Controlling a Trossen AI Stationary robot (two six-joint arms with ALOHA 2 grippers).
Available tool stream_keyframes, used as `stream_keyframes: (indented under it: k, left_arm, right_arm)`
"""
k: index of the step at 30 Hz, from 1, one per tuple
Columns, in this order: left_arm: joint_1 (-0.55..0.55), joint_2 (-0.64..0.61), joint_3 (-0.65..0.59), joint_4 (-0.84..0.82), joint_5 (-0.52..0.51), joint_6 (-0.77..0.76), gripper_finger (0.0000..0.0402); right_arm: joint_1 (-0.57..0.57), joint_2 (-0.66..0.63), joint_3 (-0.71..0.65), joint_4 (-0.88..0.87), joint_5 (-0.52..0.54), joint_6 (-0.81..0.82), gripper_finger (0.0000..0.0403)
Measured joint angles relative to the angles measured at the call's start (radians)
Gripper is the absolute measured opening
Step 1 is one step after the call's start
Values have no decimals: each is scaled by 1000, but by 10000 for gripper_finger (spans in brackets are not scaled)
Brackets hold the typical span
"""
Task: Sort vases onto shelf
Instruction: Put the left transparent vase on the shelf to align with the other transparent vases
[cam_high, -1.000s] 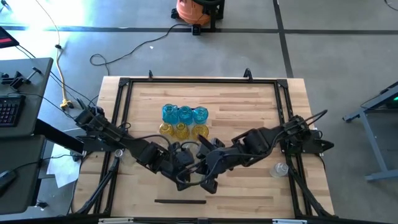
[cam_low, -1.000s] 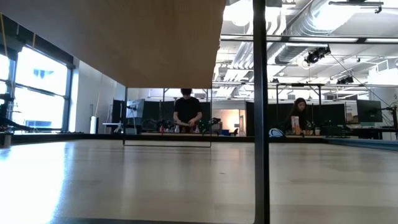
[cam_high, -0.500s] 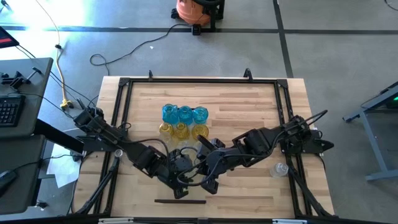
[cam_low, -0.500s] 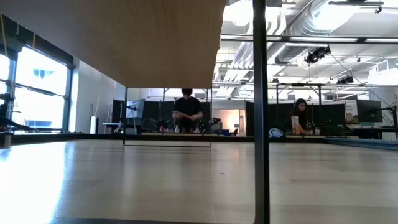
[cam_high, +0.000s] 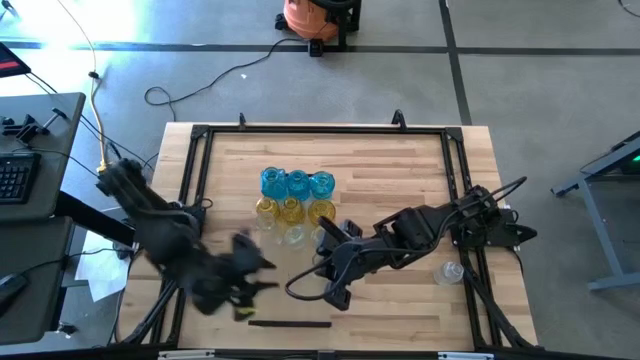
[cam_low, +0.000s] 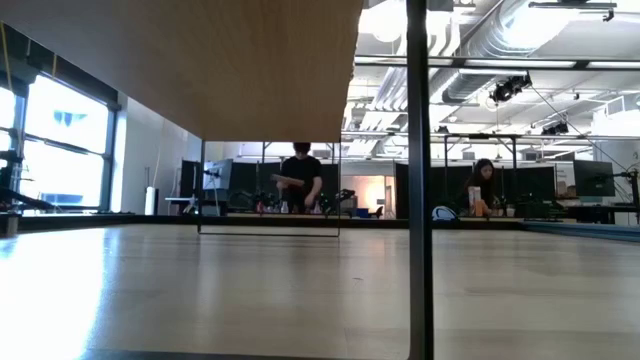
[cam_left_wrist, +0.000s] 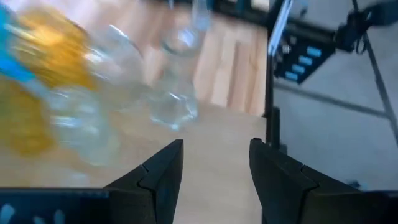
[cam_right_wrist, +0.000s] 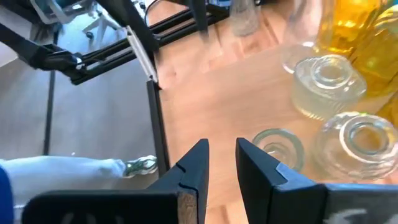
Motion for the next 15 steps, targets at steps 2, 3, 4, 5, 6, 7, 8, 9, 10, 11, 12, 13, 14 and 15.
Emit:
stream_keyframes:
  k: [2,3,4,5,6,7,8,9,10,11,12,13,14,15]
  left_arm:
    - [-35,-58,23,-57,-73,-7,170]
    - [-54,-86,30,-89,-106,-19,170]
    - [-74,-115,33,-127,-134,-27,170]
    - [-94,-146,34,-164,-161,-38,170]
    - [-110,-172,34,-197,-181,-57,170]
    - [-125,-197,34,-238,-198,-79,170]
    - [-140,-218,34,-285,-204,-96,170]
    - [-154,-238,34,-331,-205,-115,170]
    - [-165,-253,34,-376,-198,-138,170]
    - [-176,-266,34,-422,-181,-162,170]
    - [-186,-277,34,-465,-151,-180,170]
    - [-195,-285,34,-507,-111,-197,170]
    - [-203,-289,34,-549,-63,-215,170]
    - [-209,-289,34,-590,-14,-231,170]
  right_arm:
    - [3,-1,0,-2,15,-13,61]
    - [5,-1,0,-4,27,-16,61]
    - [7,-1,0,-6,40,-17,61]
    - [10,-3,0,-7,52,-19,61]
    - [15,-6,-1,-14,67,-19,61]
    - [20,-8,-1,-20,80,-18,61]
    - [25,-10,-1,-19,88,-17,61]
    - [31,-11,-1,-20,91,-17,61]
    - [38,-11,-1,-24,91,-15,61]
    - [44,-11,-1,-28,91,-9,61]
    - [52,-12,-1,-31,91,6,61]
    - [60,-13,-1,-36,93,22,61]
    - [69,-13,-1,-46,98,42,61]
    - [78,-14,-1,-56,106,60,61]
